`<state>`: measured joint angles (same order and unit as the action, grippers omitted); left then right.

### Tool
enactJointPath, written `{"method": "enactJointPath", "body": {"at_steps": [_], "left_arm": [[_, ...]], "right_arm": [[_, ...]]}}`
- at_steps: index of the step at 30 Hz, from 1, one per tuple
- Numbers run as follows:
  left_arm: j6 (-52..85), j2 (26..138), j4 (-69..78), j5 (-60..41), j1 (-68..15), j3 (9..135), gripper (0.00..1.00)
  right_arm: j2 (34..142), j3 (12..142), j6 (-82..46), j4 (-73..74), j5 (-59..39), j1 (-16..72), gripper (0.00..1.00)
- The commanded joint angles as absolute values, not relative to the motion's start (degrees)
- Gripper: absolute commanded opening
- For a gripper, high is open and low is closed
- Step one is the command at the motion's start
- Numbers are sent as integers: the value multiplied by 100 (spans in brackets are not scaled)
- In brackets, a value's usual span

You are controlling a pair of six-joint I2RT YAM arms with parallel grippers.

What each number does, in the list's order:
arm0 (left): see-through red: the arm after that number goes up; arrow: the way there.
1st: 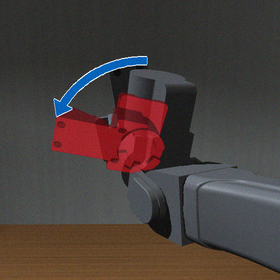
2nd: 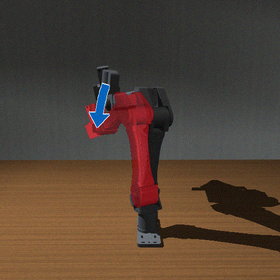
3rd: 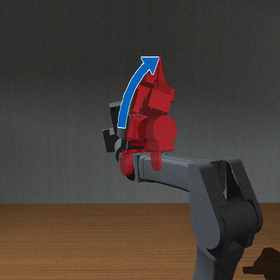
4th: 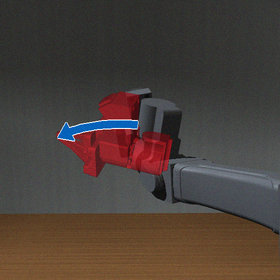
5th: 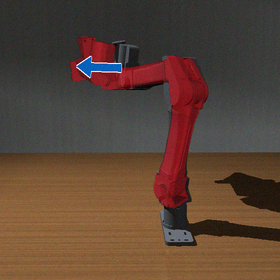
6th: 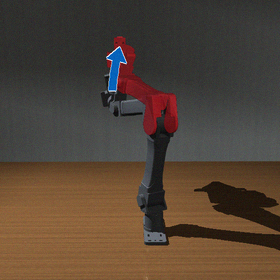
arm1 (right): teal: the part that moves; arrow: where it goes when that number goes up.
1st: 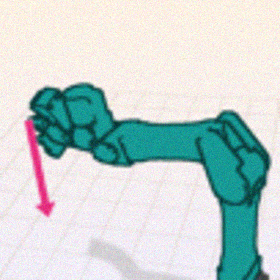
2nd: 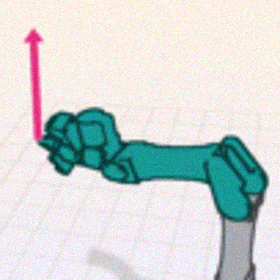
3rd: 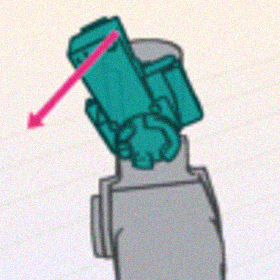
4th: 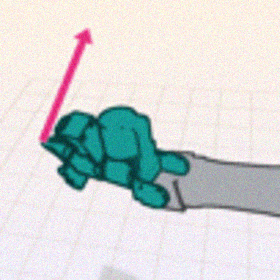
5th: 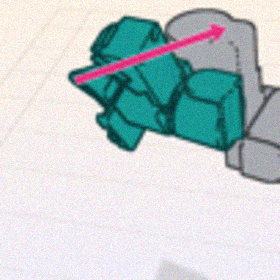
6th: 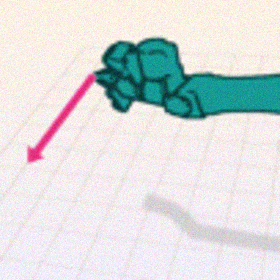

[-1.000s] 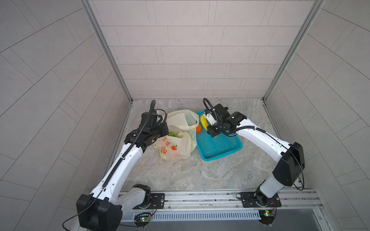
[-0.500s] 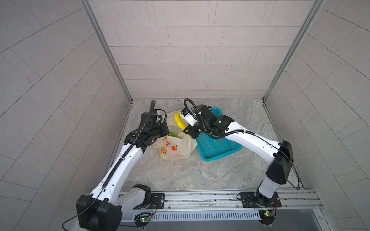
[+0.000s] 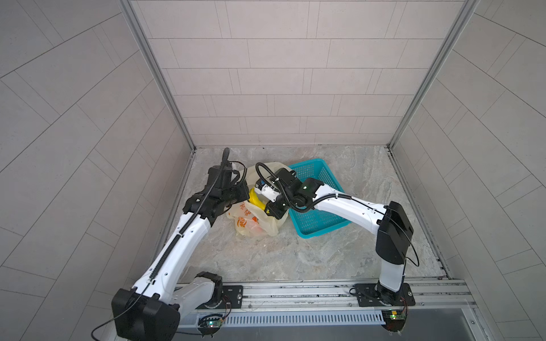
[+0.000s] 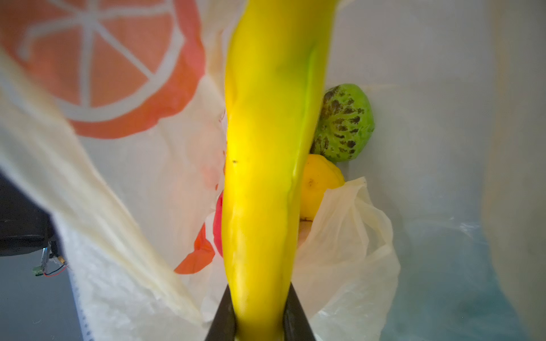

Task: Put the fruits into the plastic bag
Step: 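Carry the banana into the bag opening with the right gripper, release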

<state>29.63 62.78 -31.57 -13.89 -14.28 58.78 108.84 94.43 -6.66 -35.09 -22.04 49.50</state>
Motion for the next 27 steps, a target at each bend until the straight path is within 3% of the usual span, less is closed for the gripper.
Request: {"method": "enactJointPath", "body": {"at_steps": [1,15,21,23,27], "left_arm": [[2852,6126,-3066,-1481,-1442,5830,0],[2795,6142,-2971,-1637,-1459,5766,0],[2813,6136,-2944,-1637,-1459,5731,0],[2813,6134,-2944,-1597,-1459,5722,0],[2829,6144,-2951,-1555,-1459,5711,0]], "right_arm": [[11314,9755,-916,-3592,-2205,4737,17],[12705,11862,-1396,-4153,-1396,4237,22],[12692,11972,-1739,-4216,-911,4214,56],[12562,11930,-1697,-4223,-855,4213,62],[12168,11711,-1560,-4235,-774,4185,64]]}}
